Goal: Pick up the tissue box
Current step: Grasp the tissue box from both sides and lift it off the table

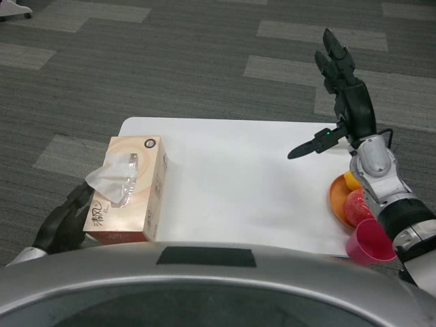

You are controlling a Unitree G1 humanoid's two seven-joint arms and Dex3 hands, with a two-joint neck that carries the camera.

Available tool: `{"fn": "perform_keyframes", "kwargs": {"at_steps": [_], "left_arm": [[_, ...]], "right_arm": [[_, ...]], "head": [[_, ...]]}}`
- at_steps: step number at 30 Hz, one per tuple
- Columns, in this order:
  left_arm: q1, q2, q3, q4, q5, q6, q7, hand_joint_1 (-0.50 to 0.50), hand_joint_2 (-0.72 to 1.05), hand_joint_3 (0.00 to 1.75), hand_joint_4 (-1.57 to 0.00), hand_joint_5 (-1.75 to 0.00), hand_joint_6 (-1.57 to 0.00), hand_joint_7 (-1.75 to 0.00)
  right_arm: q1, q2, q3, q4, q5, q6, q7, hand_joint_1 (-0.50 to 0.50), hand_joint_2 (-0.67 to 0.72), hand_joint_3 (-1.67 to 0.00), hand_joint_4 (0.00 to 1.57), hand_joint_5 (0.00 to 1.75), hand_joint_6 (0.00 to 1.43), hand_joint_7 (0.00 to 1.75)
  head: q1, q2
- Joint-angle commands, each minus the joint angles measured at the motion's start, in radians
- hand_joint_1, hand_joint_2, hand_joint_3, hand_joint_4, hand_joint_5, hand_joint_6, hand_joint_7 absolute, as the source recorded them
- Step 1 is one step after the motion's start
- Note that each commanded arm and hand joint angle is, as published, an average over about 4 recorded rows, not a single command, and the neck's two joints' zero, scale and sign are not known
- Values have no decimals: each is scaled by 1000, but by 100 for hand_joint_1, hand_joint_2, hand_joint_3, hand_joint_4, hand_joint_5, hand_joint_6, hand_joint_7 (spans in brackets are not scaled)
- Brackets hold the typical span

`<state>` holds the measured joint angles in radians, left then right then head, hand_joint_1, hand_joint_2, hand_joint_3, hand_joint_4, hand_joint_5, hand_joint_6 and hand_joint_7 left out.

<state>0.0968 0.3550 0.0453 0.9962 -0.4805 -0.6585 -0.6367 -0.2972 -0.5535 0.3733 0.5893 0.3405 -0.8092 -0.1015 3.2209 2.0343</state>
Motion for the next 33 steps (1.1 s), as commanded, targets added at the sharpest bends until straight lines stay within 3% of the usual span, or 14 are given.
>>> {"fn": "perform_keyframes", "kwargs": {"at_steps": [1,20,33], "left_arm": [[-22,-1,-7,-21,-9,-10,7,50,-46,9,0,0,0,0],[-84,-14,-110,-61,-32,-9,25,50,-46,9,0,0,0,0],[-160,-44,-180,-20,-29,-9,52,50,-46,9,0,0,0,0]], "right_arm": [[0,4,-10,3,8,-4,-6,-46,22,-16,0,0,0,0],[0,4,-13,3,8,-4,-6,-46,22,-16,0,0,0,0],[0,6,-13,3,8,-4,-6,-46,22,-16,0,0,0,0]], "head": [[-1,2],[2,4],[2,7]]}}
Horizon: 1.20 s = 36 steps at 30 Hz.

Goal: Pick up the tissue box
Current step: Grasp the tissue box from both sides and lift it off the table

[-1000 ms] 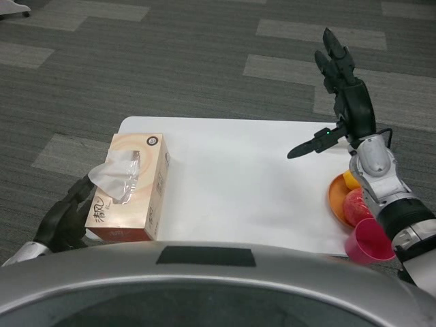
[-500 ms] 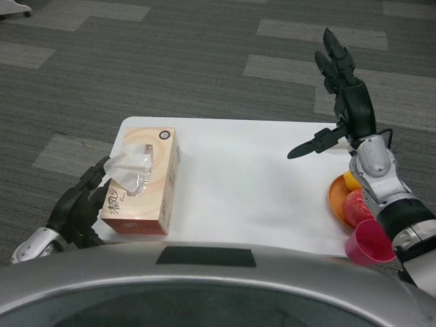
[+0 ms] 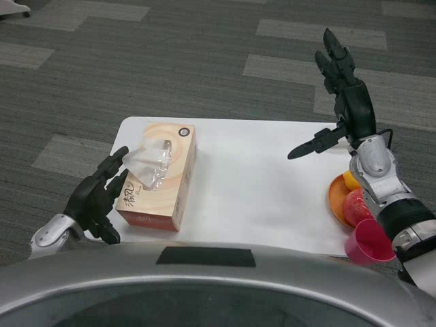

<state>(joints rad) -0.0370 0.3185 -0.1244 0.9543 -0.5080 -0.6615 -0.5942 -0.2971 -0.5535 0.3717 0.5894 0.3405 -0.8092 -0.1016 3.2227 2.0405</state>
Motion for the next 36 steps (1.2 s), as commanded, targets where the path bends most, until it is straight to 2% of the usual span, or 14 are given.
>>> {"fn": "perform_keyframes", "kwargs": {"at_steps": [1,10,24,28,32,36], "left_arm": [[-34,-11,-15,29,-1,-6,14,50,-46,9,0,0,0,0],[-90,-50,-76,46,2,-6,51,50,-46,9,0,0,0,0],[-129,-92,-144,45,4,-6,90,50,-46,9,0,0,0,0],[-141,-103,-174,44,4,-6,96,50,-46,9,0,0,0,0],[-146,-116,-188,45,4,-6,106,50,-46,9,0,0,0,0],[-157,-130,-201,45,6,-6,114,50,-46,9,0,0,0,0]], "right_arm": [[0,6,-11,3,8,-4,-6,-46,22,-16,0,0,0,0],[0,7,-7,6,8,-4,-6,-46,22,-14,0,0,0,0],[-4,7,-2,8,8,-4,-6,-46,22,-16,0,0,0,0],[-5,7,-2,9,8,-4,-6,-46,22,-12,0,0,0,0],[-5,8,2,9,7,-4,-6,-46,22,-16,0,0,0,0],[-6,9,16,12,5,-2,-3,-44,22,-12,0,0,0,0]], "head": [[0,0],[1,9],[-1,15],[-4,17],[-4,18],[-4,19]]}}
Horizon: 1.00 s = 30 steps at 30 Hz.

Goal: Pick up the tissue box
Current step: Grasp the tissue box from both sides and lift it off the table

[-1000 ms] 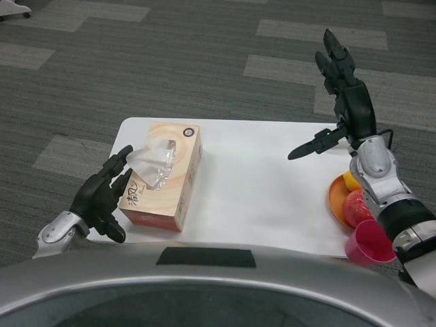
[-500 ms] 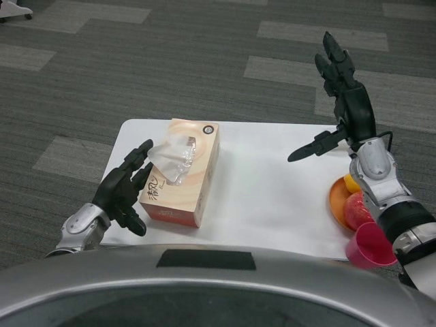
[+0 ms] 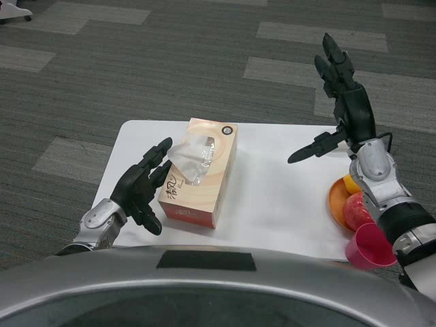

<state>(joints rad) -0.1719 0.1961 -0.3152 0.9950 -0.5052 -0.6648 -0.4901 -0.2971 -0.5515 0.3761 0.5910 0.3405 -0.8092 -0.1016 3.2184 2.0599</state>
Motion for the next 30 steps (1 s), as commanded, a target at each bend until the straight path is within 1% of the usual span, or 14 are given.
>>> {"fn": "perform_keyframes", "kwargs": {"at_steps": [1,5,8,12,14,16,18,21,23,26,27,30], "left_arm": [[-25,-10,-16,4,4,-2,11,50,-46,9,0,0,0,0],[-34,-14,-32,4,9,-2,15,50,-46,9,0,0,0,0],[-38,-19,-33,4,10,-2,18,50,-46,9,0,0,0,0],[-38,-20,-35,5,10,-2,21,50,-46,9,0,0,0,0],[-38,-22,-35,5,9,-2,25,50,-46,9,0,0,0,0],[-38,-24,-35,5,8,-2,31,50,-46,9,0,0,0,0],[-38,-25,-35,5,8,-2,31,50,-46,9,0,0,0,0],[-38,-27,-38,6,8,-2,33,50,-46,9,0,0,0,0],[-39,-28,-42,6,8,-2,36,50,-46,9,0,0,0,0],[-43,-29,-50,9,8,-2,39,50,-46,9,0,0,0,0],[-45,-29,-50,10,8,-2,40,50,-46,9,0,0,0,0],[-48,-29,-52,11,8,-2,41,50,-46,9,0,0,0,0]], "right_arm": [[-7,8,18,12,4,-2,-2,-43,22,-14,0,0,0,0],[-14,8,57,19,2,6,2,-42,22,-16,0,0,0,0],[-24,10,91,23,0,15,18,-42,22,-16,0,0,0,0],[-34,10,116,27,0,22,28,-42,15,-16,0,0,0,0],[-61,10,163,62,2,33,42,-42,15,-16,0,0,0,0],[-104,12,234,118,5,48,64,-42,15,-16,0,0,0,0],[-133,16,274,161,5,55,72,-42,17,-16,0,0,0,0],[-169,21,318,225,5,60,75,-43,22,-16,0,0,0,0],[-191,27,347,268,5,63,75,-44,22,-16,0,0,0,0],[-221,38,394,330,5,69,75,-43,22,-16,0,0,0,0],[-227,42,404,344,5,72,75,-42,22,-16,0,0,0,0],[-235,48,418,364,5,76,75,-45,22,-16,0,0,0,0]], "head": [[0,0],[0,0],[-12,12],[-17,20],[-18,24],[-20,27],[-20,28],[-25,31],[-26,33],[-24,33],[-24,33],[-25,33]]}}
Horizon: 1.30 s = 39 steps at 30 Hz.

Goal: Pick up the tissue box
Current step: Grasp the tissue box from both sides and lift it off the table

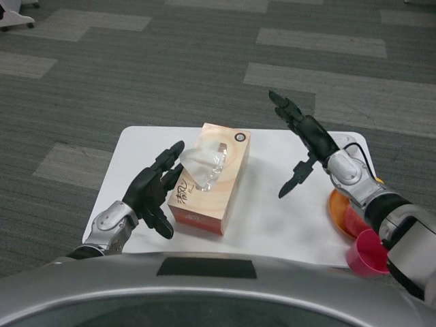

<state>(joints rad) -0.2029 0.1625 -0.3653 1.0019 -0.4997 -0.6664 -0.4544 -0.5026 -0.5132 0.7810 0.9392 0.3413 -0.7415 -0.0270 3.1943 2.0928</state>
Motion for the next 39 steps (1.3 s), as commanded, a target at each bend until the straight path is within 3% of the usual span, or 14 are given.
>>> {"fn": "perform_keyframes", "kwargs": {"at_steps": [1,10,24,39], "left_arm": [[-18,5,-3,4,3,-1,5,50,-46,9,0,0,0,0],[-31,5,-8,3,3,-1,6,50,-46,9,0,0,0,0],[-104,3,-89,8,4,9,8,50,-46,9,0,0,0,0],[-146,-9,-140,12,54,31,8,50,-37,9,0,0,0,0]], "right_arm": [[-30,10,14,17,4,8,1,-46,22,-16,0,0,0,0],[-37,13,28,30,5,11,1,-45,22,-16,0,0,0,0],[-68,39,75,116,4,19,-16,-42,22,-16,0,0,0,0],[-68,45,71,171,5,18,-26,-46,22,-16,0,0,0,0]], "head": [[-2,0],[-4,-3],[-27,-2],[-41,2]]}}
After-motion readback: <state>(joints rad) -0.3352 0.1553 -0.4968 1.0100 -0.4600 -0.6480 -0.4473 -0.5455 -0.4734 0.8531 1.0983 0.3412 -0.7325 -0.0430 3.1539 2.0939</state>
